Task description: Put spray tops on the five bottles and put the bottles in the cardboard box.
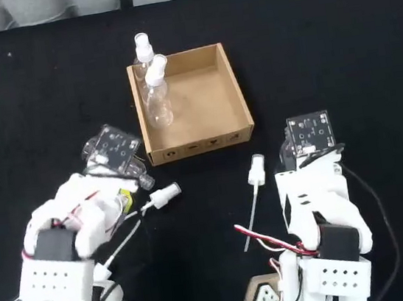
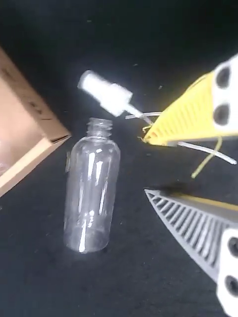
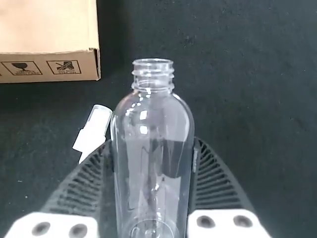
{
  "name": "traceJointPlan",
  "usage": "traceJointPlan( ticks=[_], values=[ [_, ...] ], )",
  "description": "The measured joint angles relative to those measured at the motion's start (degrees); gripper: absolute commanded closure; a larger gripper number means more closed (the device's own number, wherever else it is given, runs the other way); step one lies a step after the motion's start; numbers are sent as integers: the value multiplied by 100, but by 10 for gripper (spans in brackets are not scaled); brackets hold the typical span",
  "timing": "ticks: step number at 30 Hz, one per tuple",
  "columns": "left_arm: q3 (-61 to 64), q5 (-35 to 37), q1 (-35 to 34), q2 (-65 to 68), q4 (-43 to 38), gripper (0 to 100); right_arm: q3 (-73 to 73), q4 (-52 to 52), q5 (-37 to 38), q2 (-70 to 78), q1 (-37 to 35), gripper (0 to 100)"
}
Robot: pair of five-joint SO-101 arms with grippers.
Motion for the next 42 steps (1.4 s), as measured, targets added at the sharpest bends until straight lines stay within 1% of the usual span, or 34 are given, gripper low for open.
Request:
traceJointPlan(
  ticks=[3,7,17,23,42],
  values=[
    [-308,-211,26,642,132,840,0,0,0,0,0,921],
    [-914,-255,53,1530,378,842,0,0,0,0,0,921],
    [-2180,-255,958,3305,818,845,0,0,0,0,0,921],
    [-2681,-255,1292,4229,862,845,0,0,0,0,0,921],
    [-4176,-255,1301,6769,826,845,0,-9,0,0,0,921]
  ],
)
